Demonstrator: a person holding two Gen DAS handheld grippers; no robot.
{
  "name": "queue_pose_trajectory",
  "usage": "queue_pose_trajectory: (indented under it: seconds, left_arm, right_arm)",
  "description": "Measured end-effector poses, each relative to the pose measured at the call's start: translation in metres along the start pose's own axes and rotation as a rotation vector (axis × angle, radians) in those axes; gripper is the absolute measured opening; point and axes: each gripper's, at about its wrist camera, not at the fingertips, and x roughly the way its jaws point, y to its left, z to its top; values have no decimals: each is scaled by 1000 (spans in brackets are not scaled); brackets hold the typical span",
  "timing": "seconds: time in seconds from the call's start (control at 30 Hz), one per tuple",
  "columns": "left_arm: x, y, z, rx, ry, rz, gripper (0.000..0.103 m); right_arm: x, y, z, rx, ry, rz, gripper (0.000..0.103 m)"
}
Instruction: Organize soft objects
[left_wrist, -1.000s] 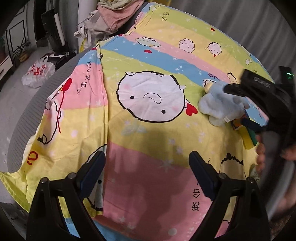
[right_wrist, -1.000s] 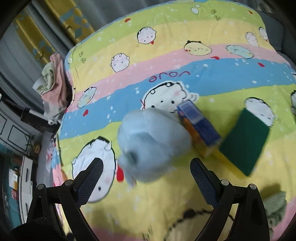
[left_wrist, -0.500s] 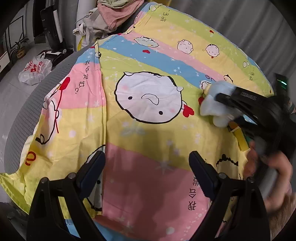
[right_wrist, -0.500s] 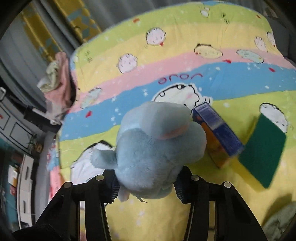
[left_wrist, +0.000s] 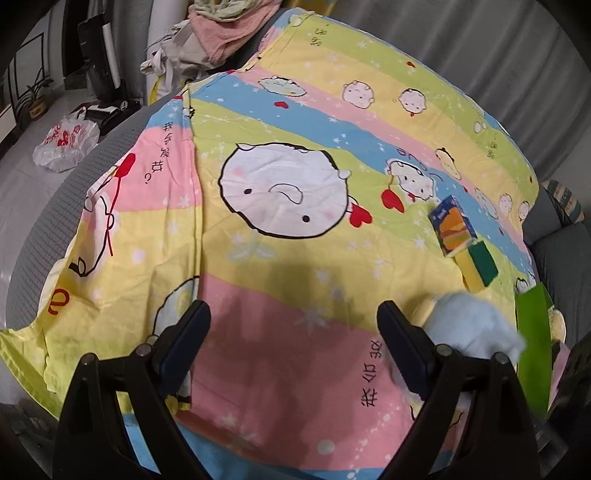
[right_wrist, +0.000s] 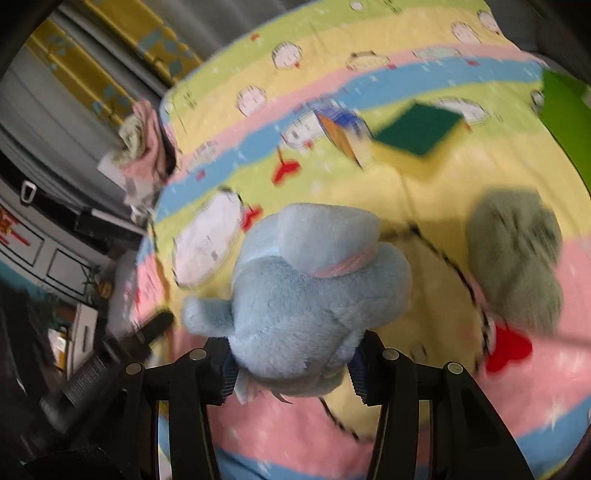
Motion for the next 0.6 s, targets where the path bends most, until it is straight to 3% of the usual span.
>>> queue_pose_trajectory:
  seconds: [0.07, 0.2, 0.4, 0.53, 0.6]
  left_arm:
    - [-2, -4, -4, 13, 1, -4, 91]
    - [-2, -11, -11, 37, 19, -36, 91]
    - [1, -24, -20, 56, 59, -95, 91]
    - [5, -36, -27, 63, 94, -159, 91]
    - [6, -43, -30, 71, 116, -209, 91]
  right_arm:
    - [-1, -6, -12, 2, 26, -30, 57]
    - [-12, -8, -23, -33, 21, -79, 84]
    - [-58, -11, -20, -110, -92, -164, 85]
    - [-79, -21, -4, -91, -139, -148, 85]
    - [-82, -25, 7, -76, -138, -100, 86]
